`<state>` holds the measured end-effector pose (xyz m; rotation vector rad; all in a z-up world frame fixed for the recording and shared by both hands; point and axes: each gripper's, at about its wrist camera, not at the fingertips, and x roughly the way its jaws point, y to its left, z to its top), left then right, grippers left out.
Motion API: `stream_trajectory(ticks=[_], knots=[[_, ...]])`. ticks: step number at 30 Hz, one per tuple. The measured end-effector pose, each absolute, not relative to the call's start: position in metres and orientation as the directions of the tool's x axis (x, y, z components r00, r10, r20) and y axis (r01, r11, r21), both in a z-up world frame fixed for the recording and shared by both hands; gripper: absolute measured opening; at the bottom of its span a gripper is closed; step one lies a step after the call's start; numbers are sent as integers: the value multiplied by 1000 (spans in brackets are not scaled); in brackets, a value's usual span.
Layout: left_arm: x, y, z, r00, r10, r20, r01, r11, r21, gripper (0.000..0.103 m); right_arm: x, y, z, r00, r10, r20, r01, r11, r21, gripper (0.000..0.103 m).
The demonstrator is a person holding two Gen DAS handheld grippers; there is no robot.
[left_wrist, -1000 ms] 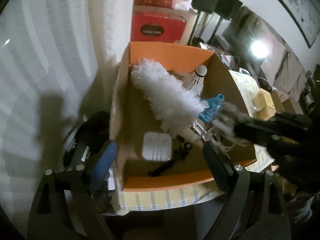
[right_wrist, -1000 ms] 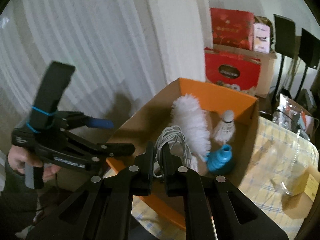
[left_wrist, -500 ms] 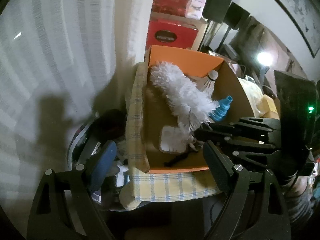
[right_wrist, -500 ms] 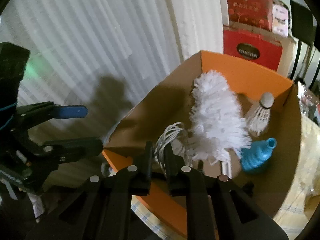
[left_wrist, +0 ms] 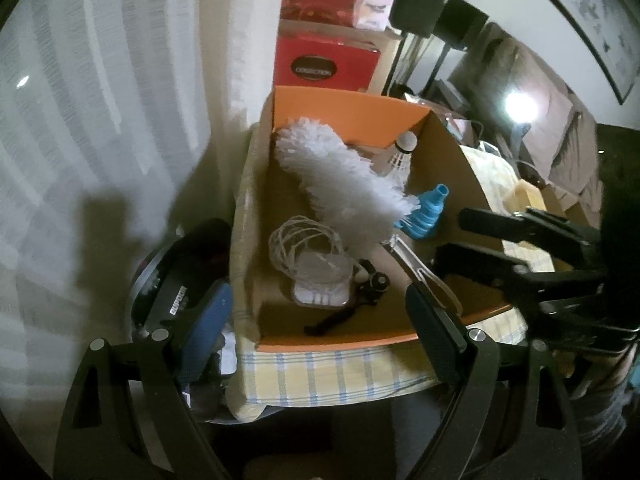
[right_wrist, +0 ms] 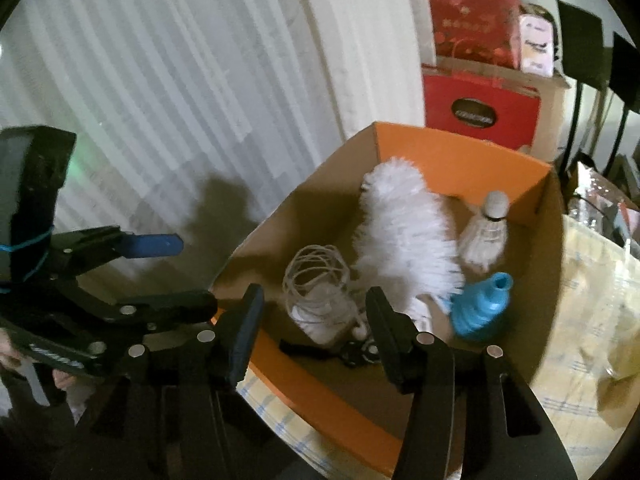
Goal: Organize objects
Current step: 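Open both tools in the orange box, releasing case and cable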
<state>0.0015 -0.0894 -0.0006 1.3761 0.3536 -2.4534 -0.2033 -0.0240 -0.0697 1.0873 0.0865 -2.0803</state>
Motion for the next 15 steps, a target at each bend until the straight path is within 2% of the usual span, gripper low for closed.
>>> stream_trajectory(ticks=[2,5,9,15], knots=[[-2,-84,0,-496,-157,-854,375,-926,-47,101,-201,-12,-64,-358,-596,-719,651,-711,266,55],[-5,-77,2,-502,-162,-849,365,-930,-39,101,-197,6,-57,-383,-580,-719,638,-729,247,59],[-12,-66,3,-509,-148,-848,348,-937,-46,103,-193,28,-50,-399,-569,-720,622,-744,244,80],[-25,-43,6,-532,-122,-838,308,-950,-57,103,-189,62,-44,-436,-544,-717,584,-777,235,85]])
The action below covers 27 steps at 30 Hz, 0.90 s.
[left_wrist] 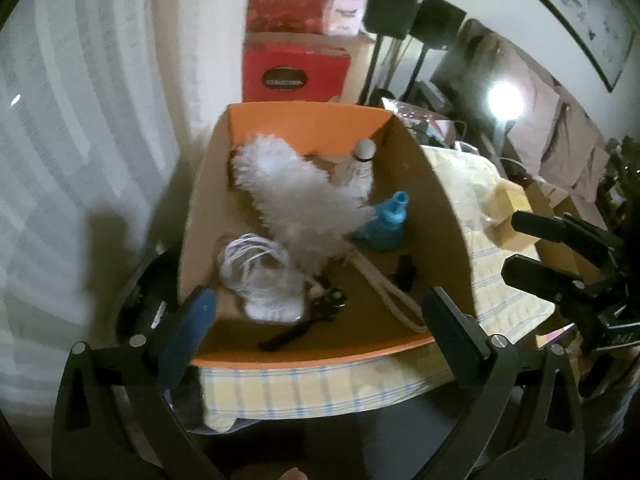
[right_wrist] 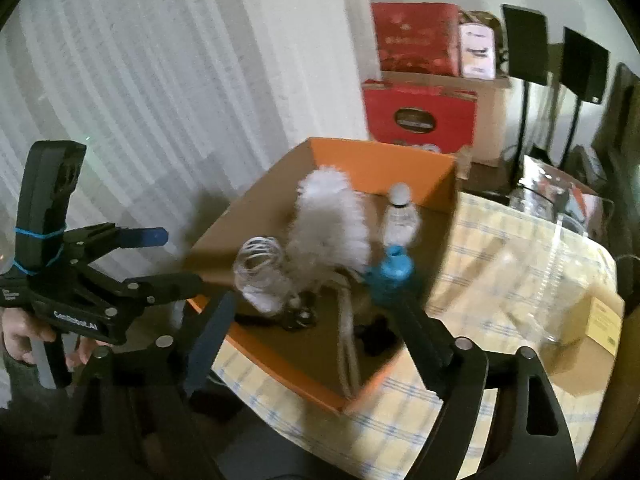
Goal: Organize objects
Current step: 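Open both tools in the orange box, releasing case and cable, then reach both tools to the tan sponge block on the table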
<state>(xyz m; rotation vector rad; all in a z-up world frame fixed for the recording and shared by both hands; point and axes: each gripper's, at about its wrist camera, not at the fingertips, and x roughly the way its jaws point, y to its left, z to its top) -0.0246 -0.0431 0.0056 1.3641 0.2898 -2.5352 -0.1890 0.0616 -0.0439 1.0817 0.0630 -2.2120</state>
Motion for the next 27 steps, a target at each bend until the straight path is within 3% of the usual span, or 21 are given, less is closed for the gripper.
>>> stream_trajectory(ticks=[16,27], knots=[[-79,33,-10,-549,-2,-836,163,-981,-105,103,-182,184,-36,-571,-417,-707,397,-894,207,85],[-98,67,-10,-585,-40,-810,156,-986,-64,103,-179,230,-41,-623,-340,-704,307,-935,179,85]])
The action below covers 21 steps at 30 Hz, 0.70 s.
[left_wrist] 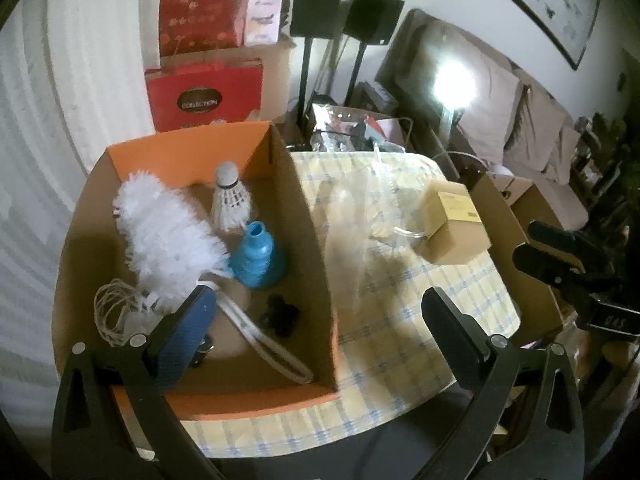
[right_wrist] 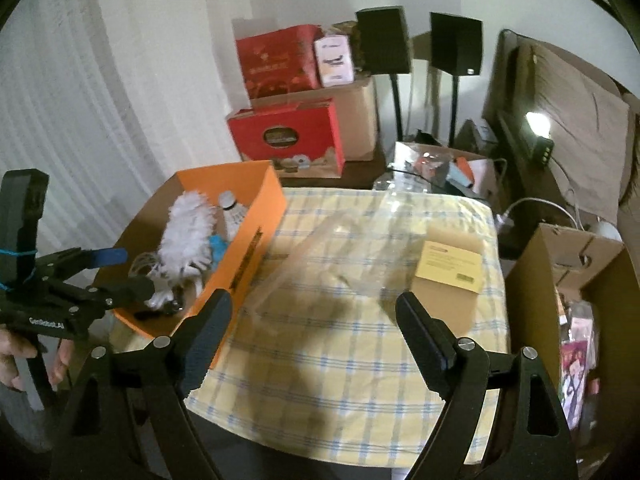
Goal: Organize objects
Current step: 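Reach both tools to the tan sponge block on the table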
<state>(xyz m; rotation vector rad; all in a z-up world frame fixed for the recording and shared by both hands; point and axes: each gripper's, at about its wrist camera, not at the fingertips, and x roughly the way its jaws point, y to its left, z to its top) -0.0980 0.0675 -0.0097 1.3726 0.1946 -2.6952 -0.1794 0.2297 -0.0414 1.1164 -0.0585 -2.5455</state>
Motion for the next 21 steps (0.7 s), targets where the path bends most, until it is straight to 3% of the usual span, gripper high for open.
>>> stream_trajectory(ticks=[21], knots=[[-164,129,-49,-584,-23,-811,105,-993,-47,103,-194,306,-81,-666,-159,-729,86,-987,137,86]])
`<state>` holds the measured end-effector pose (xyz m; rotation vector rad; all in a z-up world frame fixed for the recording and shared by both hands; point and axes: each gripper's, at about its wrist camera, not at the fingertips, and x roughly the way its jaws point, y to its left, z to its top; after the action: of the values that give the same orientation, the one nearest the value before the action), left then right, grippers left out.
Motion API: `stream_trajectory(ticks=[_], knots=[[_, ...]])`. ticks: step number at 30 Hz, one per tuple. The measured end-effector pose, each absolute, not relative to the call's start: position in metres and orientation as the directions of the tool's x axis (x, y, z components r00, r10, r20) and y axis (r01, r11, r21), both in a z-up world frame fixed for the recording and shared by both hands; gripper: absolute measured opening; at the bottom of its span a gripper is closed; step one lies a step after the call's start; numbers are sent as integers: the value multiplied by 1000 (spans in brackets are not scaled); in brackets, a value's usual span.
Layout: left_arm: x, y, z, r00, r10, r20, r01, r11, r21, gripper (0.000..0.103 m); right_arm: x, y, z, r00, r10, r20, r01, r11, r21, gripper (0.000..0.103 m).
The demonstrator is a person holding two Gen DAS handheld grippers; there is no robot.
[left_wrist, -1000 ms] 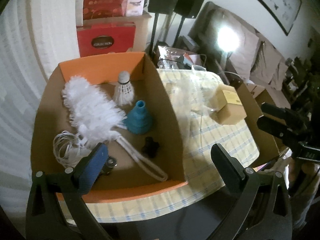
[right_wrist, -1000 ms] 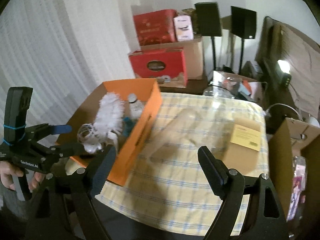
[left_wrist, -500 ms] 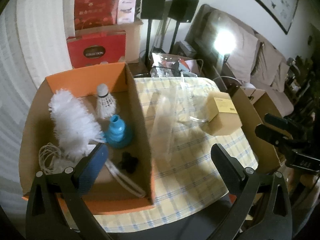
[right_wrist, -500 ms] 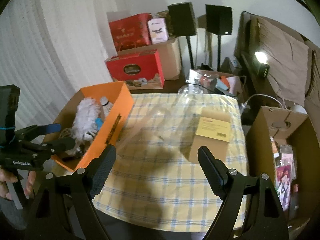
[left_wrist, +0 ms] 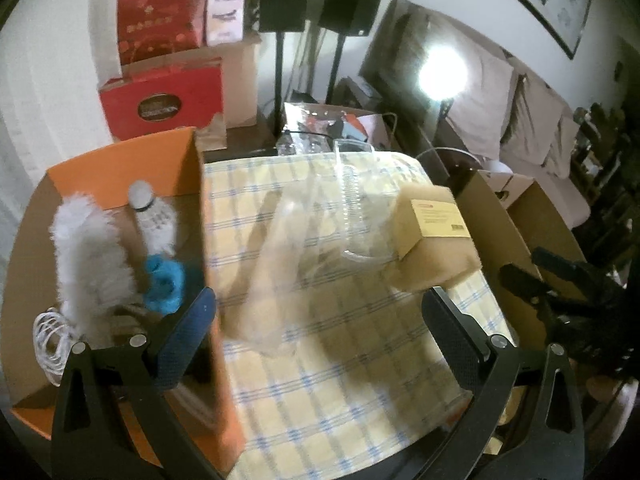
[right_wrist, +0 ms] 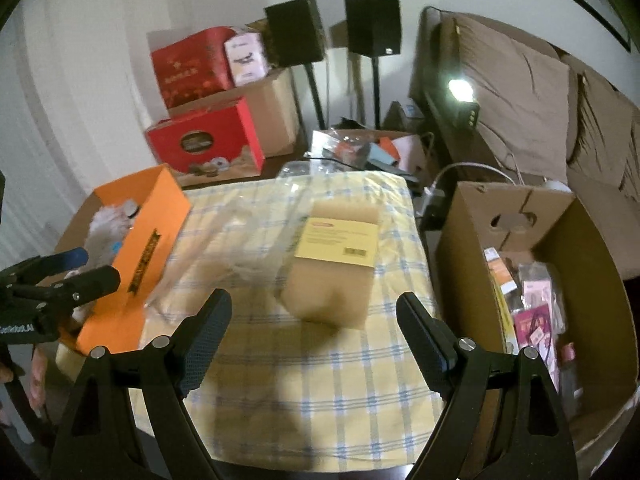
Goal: Organize objects
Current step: 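Reach both tools to the tan sponge block on the table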
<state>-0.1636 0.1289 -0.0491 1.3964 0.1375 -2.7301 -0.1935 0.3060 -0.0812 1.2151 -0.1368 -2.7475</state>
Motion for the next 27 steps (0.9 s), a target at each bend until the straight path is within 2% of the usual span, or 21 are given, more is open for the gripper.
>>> stream_trajectory(ticks=[12,25,27], knots=[[-204,142,-84,-555,12,-832,107,-991,-86,103,-225,305,-133,-655,-139,-743,45,-988,145,86],[-223,146,-97,-552,16,-833,100,-991,-85,102,-255,300,-156,-658,-147,-739,33,-985,167,86],[-224,147,-97,-549,22,-836,97,-991,-90,102,-257,298,-158,-660,-136,-739,33,-988,152,81]])
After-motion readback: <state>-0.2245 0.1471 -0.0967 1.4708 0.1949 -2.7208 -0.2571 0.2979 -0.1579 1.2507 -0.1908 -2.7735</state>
